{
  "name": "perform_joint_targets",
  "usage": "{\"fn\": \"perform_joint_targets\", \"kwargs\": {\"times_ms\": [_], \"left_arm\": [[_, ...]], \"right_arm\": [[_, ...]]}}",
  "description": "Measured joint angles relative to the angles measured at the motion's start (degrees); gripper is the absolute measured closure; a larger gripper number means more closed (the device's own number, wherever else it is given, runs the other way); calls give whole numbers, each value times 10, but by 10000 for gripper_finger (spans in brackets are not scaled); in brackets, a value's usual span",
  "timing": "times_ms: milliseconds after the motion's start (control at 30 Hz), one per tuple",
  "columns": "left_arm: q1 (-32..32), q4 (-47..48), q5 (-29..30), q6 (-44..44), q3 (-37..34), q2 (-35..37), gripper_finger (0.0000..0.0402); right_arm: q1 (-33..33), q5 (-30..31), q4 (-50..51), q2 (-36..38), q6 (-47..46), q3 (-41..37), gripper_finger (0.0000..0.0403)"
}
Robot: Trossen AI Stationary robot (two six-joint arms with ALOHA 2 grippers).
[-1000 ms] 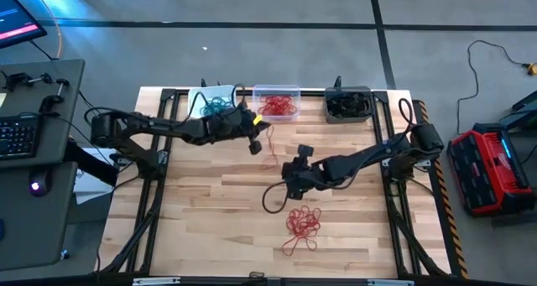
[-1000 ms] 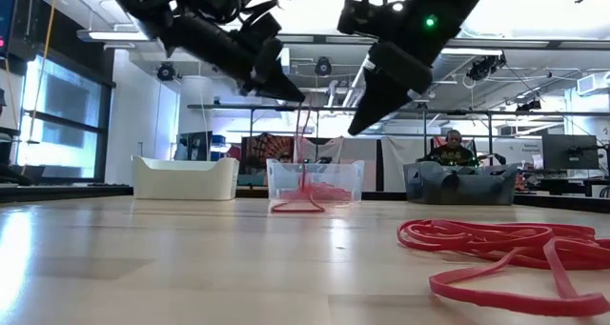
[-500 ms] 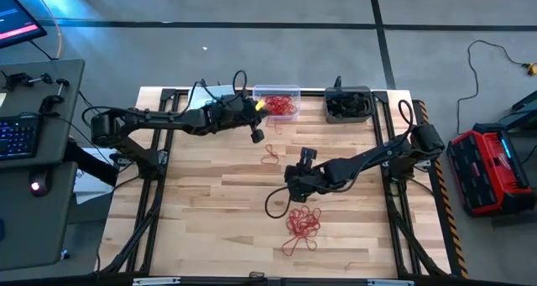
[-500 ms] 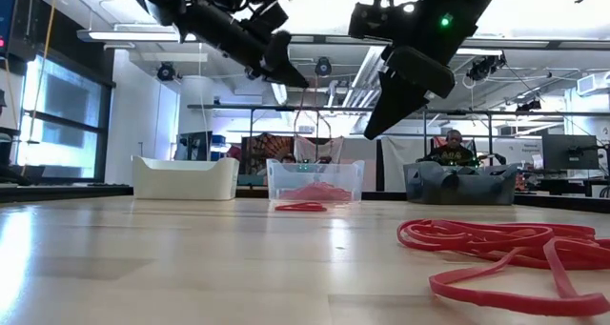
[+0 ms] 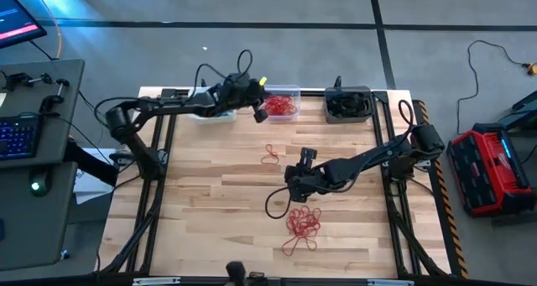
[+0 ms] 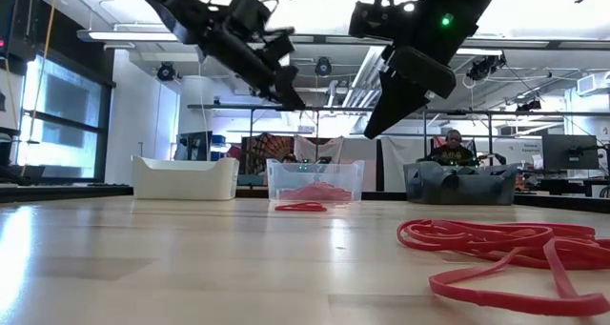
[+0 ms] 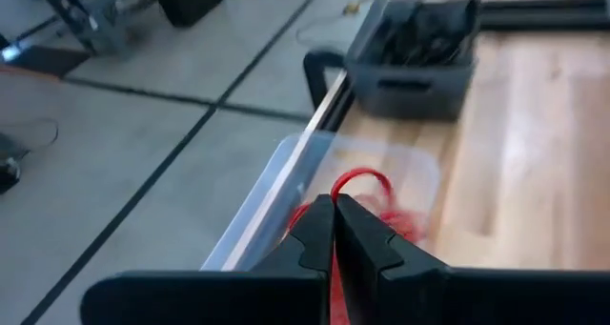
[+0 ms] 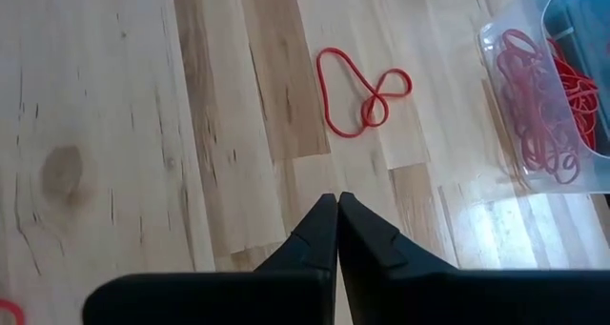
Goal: Sort rubber bands into baskets
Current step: Put the red rubber band into the transparent bin
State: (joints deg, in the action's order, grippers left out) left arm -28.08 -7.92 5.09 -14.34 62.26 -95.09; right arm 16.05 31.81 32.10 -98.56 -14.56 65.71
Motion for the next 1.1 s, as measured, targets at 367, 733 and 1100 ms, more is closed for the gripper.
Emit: {"fn": "perform_joint_targets", "kwargs": {"times_ms": [367, 733, 1100], "left_arm": [[-35, 93, -22, -9, 49, -84, 401], [-32, 113, -30, -9, 50, -82, 342], [12, 149, -65, 22, 49, -67, 256]], "right_arm": [[0, -3, 6, 0, -5, 0, 403], [-3, -6, 7, 0, -6, 0, 403], [-16, -39, -36, 2, 28, -44, 403]]}}
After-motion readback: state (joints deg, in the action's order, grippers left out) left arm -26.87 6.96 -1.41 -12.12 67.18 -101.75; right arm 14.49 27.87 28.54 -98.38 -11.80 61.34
